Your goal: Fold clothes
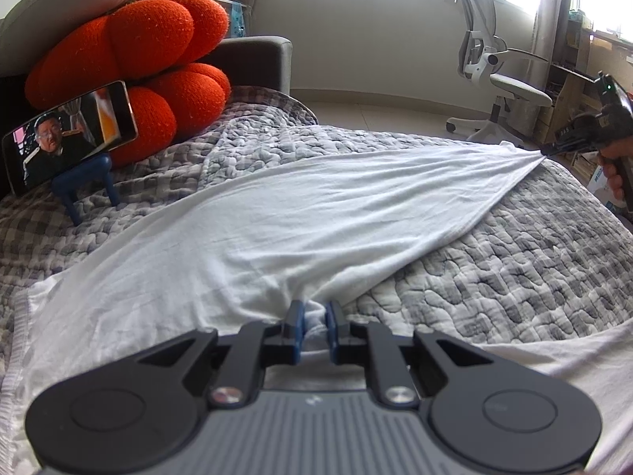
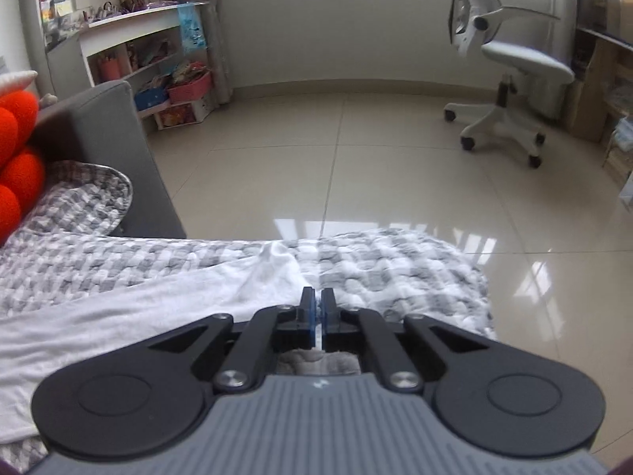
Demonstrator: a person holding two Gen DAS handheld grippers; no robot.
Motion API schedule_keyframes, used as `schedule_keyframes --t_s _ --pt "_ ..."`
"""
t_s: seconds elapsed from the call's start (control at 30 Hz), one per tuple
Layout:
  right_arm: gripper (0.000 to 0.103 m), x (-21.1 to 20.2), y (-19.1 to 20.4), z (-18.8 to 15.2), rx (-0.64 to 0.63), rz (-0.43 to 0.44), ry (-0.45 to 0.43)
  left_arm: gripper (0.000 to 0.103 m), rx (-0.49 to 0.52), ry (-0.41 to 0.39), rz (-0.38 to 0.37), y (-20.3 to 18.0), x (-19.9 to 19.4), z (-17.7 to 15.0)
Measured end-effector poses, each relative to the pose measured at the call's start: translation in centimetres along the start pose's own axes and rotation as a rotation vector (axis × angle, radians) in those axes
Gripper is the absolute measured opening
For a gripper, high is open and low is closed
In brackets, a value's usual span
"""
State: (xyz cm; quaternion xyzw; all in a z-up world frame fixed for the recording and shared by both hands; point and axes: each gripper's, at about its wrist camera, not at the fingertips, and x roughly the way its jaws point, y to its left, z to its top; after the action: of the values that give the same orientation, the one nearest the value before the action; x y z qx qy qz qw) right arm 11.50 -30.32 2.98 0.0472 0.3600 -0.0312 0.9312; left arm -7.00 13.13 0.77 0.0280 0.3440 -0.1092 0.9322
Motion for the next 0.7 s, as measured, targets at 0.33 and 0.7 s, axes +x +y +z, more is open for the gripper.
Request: schedule_keyframes --t_s 0.33,0.7 --pt "0.001 0.0 0.6 -0.2 -0.011 -0.083 -0.027 0.015 -0.013 0.007 -0.031 0.4 -0.4 0.1" --pt "0.016 -1.1 2.7 0.4 -0.065 -0.116 -0.004 0.038 -0.044 -0.023 -0.035 2.7 -3.5 0.3"
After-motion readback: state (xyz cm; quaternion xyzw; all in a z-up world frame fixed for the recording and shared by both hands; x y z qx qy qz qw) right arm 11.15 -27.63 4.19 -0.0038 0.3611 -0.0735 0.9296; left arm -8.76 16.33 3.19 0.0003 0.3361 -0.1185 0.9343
